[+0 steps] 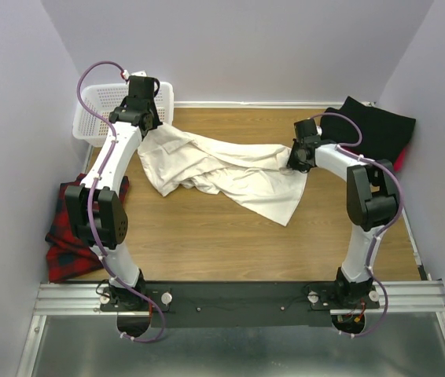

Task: Fold and stack the t-shirts
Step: Flatten out the tshirt

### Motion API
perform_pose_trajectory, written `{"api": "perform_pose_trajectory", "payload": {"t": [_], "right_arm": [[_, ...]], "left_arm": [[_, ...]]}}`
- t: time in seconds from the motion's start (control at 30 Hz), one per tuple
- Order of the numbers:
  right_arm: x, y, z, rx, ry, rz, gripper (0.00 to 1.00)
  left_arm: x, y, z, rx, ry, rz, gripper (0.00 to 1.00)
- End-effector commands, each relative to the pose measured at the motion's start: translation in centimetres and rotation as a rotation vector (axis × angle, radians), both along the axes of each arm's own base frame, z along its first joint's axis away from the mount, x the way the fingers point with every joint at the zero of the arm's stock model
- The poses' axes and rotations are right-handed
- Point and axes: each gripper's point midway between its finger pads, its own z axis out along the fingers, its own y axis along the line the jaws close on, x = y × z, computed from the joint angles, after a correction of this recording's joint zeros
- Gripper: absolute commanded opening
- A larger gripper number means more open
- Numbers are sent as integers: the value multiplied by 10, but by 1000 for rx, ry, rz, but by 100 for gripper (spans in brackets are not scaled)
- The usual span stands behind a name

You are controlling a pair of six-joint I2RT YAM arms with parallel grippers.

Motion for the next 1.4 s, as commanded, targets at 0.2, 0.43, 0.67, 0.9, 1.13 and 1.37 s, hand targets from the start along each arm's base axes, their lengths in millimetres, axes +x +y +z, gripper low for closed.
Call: {"api": "perform_pose_trajectory", "payload": {"t": [0.2,0.43,0.67,0.9,1.13,1.37], "right_arm": [[4,7,8,33,-21,38,1],[-9,4,11,29,-15,41,35],[-17,5,4,42,9,45,42],[-20,10,-9,64,44,39,42],[-12,11,-7,51,29,37,10],[-7,3,46,32,-74,8,1]], "left_arm": [[4,6,3,5,-8,-6,0],[6,6,0,5,-2,-5,0],[5,6,-5,6,9,-6,0],[4,8,-7,9,14,-3,0],[3,8,-8,10,15,-3,0],[3,12,11,16,-15,4,0]]}}
